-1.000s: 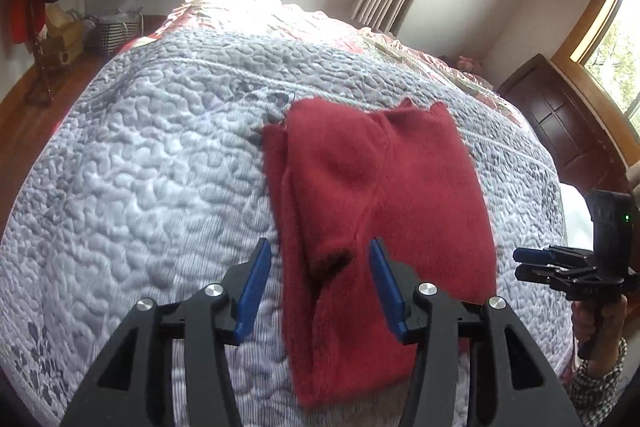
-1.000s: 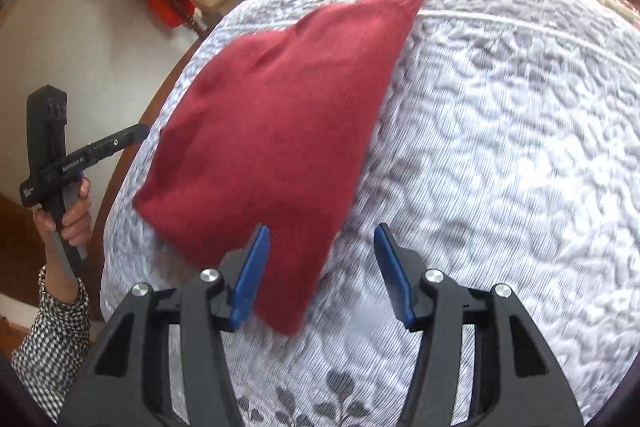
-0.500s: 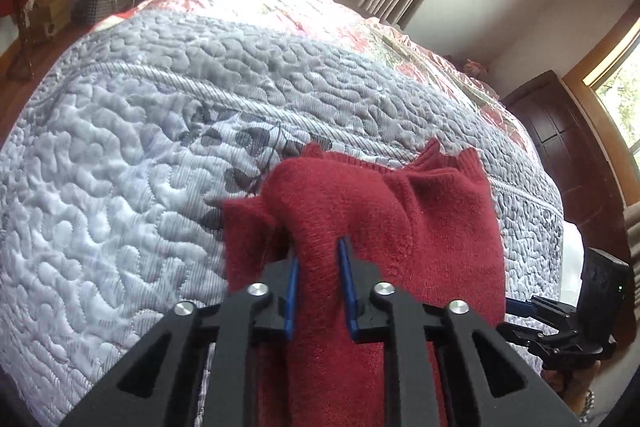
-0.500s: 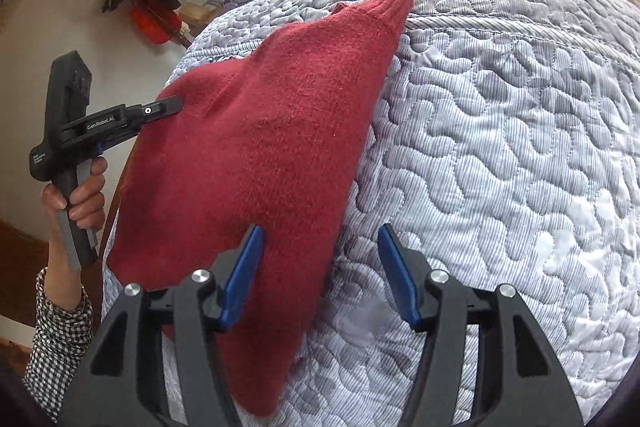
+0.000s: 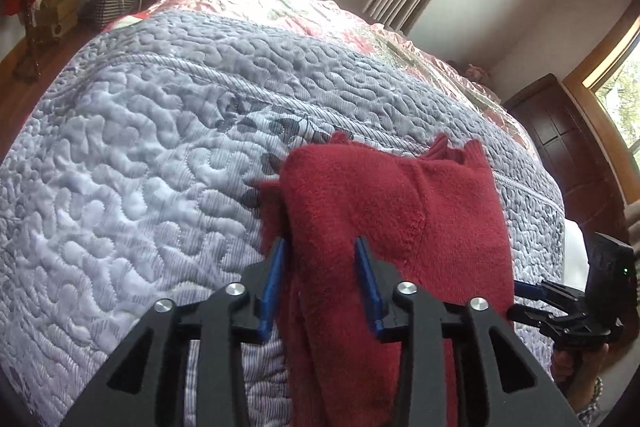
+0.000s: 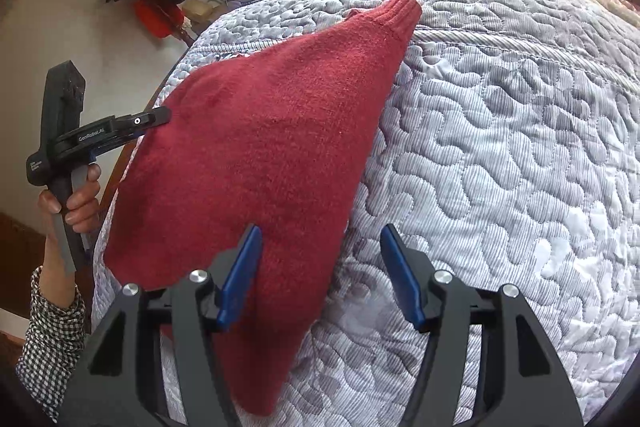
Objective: Fold small clothes
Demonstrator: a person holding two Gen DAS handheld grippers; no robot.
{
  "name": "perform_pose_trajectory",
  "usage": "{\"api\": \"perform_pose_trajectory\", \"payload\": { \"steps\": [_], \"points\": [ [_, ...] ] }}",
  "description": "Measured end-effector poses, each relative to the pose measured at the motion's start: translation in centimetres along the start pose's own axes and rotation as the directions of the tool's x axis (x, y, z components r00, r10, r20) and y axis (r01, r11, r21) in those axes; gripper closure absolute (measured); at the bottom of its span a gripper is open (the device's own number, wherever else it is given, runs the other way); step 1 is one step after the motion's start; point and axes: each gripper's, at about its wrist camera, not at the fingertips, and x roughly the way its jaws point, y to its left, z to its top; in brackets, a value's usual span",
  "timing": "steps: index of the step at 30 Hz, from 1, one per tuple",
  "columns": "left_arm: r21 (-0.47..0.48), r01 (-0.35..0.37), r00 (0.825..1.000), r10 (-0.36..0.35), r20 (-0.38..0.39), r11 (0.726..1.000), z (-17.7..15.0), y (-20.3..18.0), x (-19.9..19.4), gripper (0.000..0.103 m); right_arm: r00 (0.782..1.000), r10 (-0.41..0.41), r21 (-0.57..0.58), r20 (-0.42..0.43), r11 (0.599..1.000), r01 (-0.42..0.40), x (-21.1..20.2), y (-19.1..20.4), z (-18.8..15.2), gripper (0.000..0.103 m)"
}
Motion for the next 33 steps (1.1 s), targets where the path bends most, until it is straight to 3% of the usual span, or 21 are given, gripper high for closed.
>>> {"api": "perform_pose_trajectory", "payload": {
  "steps": [1,2,7,12,18,23,27,31,33],
  "points": [
    [0.007,0.013,1.000,-0.013,-0.010,1.000,-0.3,0.1,-0.5,0.045,1.000,0.009,0.000,0.003,1.000,-0.009,-0.4,0.0,-0.2,0.040],
    [0.013,0.036,0.999,-0.036,-0.024,0.999,-0.7,0.3,-1.0,0.041,1.000,0.020,0.001,0.003,1.000,-0.020,-0.5,0.1,-0.3,0.039],
    [-0.003,0.126,0.988,-0.125,-0.094,0.992,-2.8,0.9,-1.5,0.036,0.999,0.039,0.002,-0.014,0.999,-0.039,0.0,0.8,-0.4,0.037],
    [-0.029,0.173,0.970,-0.176,-0.168,0.984,-3.9,0.9,1.1,0.035,0.997,0.061,0.041,-0.036,0.997,-0.060,1.5,0.6,0.0,0.037],
    [-0.063,0.216,0.956,-0.224,-0.192,0.974,-3.7,1.2,3.5,0.033,0.993,0.104,0.066,-0.050,0.993,-0.100,3.1,0.5,1.1,0.035],
    [-0.040,0.230,0.955,-0.233,-0.184,0.972,-3.8,0.8,3.9,0.051,0.986,0.155,0.100,-0.063,0.984,-0.148,4.7,0.3,1.6,0.034],
    [-0.056,0.267,0.947,-0.273,-0.172,0.962,-4.0,1.2,4.2,0.054,0.975,0.216,0.145,-0.057,0.968,-0.206,6.0,0.0,1.9,0.035],
    [-0.075,0.320,0.926,-0.329,-0.185,0.944,-4.2,1.3,5.4,0.035,0.969,0.241,0.163,-0.054,0.960,-0.230,6.4,0.4,1.7,0.041],
    [-0.040,0.285,0.939,-0.288,-0.189,0.958,-4.2,0.3,5.7,0.034,0.971,0.235,0.165,-0.053,0.961,-0.223,6.3,0.3,1.7,0.046]
  ]
}}
